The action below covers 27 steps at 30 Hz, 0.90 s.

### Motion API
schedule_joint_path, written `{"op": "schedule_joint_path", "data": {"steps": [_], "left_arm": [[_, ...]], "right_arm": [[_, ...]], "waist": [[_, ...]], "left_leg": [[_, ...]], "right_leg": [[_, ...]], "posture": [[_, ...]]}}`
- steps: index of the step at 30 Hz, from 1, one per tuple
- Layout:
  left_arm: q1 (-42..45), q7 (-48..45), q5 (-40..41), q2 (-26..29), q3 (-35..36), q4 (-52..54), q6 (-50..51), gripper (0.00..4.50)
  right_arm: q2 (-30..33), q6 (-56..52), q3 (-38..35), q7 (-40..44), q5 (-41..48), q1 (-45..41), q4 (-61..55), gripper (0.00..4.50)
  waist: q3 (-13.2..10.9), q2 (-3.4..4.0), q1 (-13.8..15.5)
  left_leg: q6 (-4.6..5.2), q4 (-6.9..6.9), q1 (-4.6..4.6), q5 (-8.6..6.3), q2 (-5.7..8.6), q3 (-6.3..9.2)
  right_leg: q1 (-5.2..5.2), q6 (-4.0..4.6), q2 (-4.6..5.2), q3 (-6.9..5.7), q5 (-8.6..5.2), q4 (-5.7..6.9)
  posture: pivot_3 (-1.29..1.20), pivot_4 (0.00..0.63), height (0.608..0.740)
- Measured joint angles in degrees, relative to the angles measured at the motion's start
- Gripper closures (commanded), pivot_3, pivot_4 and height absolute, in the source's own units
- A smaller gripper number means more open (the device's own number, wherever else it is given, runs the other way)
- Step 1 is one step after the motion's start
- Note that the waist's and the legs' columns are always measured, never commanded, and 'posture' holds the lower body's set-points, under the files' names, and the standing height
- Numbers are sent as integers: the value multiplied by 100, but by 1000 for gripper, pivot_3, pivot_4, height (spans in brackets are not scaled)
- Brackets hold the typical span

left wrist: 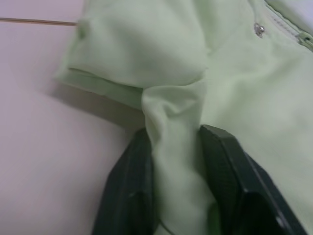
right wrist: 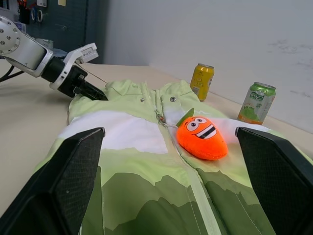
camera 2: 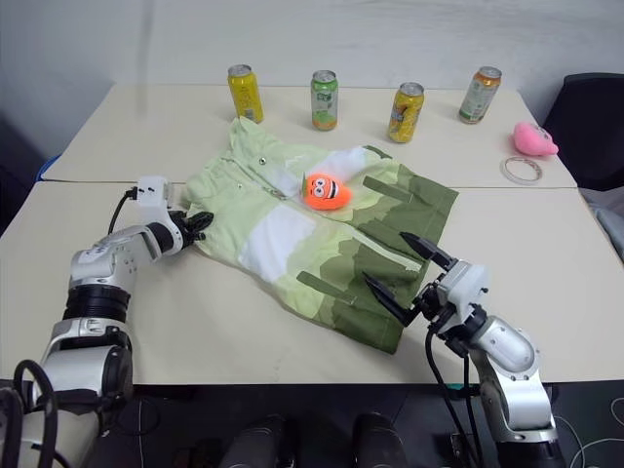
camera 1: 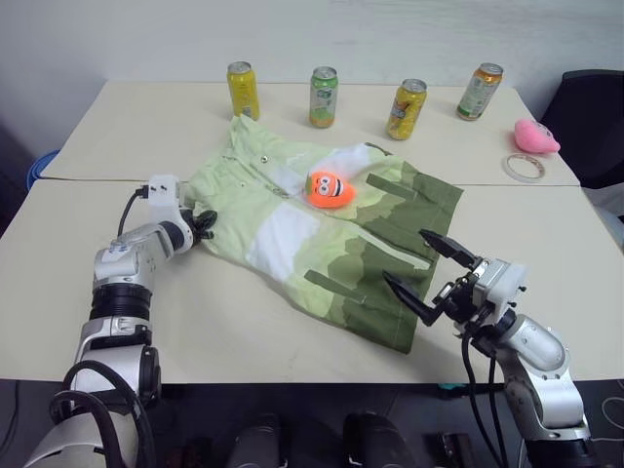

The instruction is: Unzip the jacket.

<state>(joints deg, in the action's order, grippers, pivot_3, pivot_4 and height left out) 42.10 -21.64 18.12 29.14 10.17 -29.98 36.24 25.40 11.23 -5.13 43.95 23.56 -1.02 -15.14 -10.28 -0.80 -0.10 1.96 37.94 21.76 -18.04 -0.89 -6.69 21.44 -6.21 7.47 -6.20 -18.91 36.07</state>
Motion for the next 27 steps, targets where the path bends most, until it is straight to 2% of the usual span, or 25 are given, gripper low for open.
{"op": "schedule_joint_path", "data": {"steps": [1,2,6,9,15,17,20,26,27], "left_arm": [[-158,-58,22,19,-11,293,129,4384],[-432,-93,86,66,0,783,342,4459],[-1858,-32,601,165,375,3021,1514,4459],[-2992,193,1084,166,1011,4729,2585,4459],[-3916,535,2050,-448,2537,6650,4057,4459],[-4479,316,2407,-399,2804,7142,4176,4459],[-5391,-219,2699,-215,2836,7447,3986,4459],[-6710,-1201,2435,748,2496,7648,2902,4459],[-6843,-1298,2343,776,2429,7627,2701,4247]], "right_arm": [[0,6,5,43,3,-10,25,0],[3,19,1,95,25,-21,51,0],[118,82,-192,321,135,49,291,0],[285,104,-309,556,269,113,419,0],[583,31,-519,1048,558,213,708,0],[656,-10,-558,1217,636,207,818,0],[740,-110,-577,1499,722,145,1023,0],[775,-370,-485,1923,783,-236,1255,0],[775,-452,-456,1971,821,-297,1274,0]], "waist": [[0,0,0],[0,0,-16],[0,1,-91],[0,1,-140],[0,1,-88],[0,3,-82],[-1,4,-101],[0,20,-99],[-1,25,-92]], "left_leg": [[0,0,1,0,-1,1],[0,-1,1,0,-1,1],[-4,-3,1,-4,-9,14],[-5,-2,-1,-4,-12,22],[-7,4,-3,-3,-10,37],[-12,1,-5,-7,-9,36],[-16,0,-7,-10,-10,35],[-28,-1,-14,-20,-17,35],[-31,-1,-13,-25,-17,35]], "right_leg": [[0,0,0,3,0,0],[1,0,4,8,0,-2],[-4,1,12,26,0,-8],[-12,2,13,25,-1,-9],[-26,3,17,20,-1,-19],[-26,5,16,22,-2,-19],[-23,21,15,22,-11,-29],[-20,47,18,26,-25,-27],[-18,51,21,26,-27,-27]], "posture": [[0,150,740],[0,150,740],[0,150,740],[0,150,740],[0,150,740],[0,150,740],[0,150,740],[0,150,740],[0,150,740]]}}
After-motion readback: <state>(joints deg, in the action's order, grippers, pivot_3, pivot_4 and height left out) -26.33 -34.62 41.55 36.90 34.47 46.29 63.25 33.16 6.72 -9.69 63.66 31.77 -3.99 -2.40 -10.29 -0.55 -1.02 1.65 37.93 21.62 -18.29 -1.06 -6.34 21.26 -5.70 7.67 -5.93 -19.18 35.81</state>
